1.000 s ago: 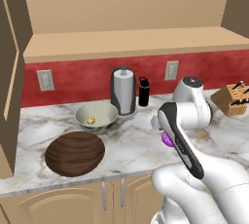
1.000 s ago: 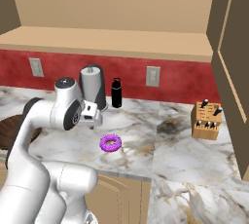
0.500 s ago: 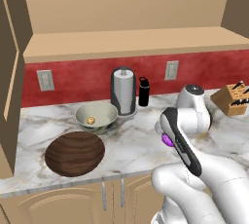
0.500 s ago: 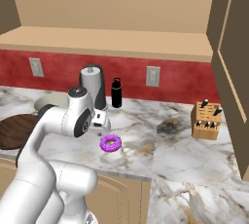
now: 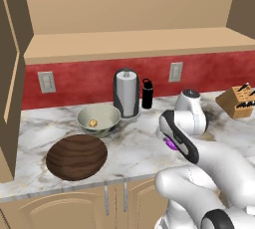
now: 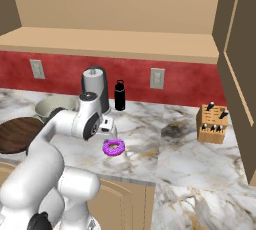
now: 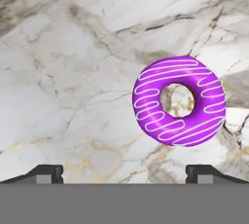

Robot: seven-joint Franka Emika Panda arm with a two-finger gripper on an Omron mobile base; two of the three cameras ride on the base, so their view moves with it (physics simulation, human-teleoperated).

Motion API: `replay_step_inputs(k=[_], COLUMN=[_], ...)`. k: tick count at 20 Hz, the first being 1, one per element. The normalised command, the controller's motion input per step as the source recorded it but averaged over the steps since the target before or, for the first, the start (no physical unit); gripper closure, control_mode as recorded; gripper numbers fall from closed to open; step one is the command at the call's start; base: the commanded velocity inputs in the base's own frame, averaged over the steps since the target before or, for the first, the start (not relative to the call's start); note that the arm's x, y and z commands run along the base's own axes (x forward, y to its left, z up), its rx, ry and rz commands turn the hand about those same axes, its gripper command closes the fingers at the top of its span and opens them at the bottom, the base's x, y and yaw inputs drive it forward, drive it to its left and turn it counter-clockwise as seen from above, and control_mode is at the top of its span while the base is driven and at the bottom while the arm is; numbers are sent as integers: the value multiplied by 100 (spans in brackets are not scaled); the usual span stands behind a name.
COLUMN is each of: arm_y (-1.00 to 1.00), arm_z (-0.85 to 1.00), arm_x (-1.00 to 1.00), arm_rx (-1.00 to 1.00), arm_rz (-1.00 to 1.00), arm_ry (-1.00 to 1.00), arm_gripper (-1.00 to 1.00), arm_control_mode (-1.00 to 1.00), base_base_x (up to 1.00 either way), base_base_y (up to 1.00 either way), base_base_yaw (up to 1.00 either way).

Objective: Pick both bowls and place them on the counter. Then place the donut in one bowl and place the cookie dough ball in the other bowl.

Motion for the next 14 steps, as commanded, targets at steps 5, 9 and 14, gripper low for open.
replay_step_inputs(k=[5,9,14], arm_y=[-10,-4,-1], arm_z=[-26,-24,-25], arm_x=[17,0,4], arm_rx=[0,0,0], arm_rz=[0,0,0], arm_ry=[7,1,2], arm_gripper=[-100,-100,-100], arm_control_mode=[-100,-100,-100], base_base_x=[0,0,0], base_base_y=[0,0,0], base_base_yaw=[0,0,0])
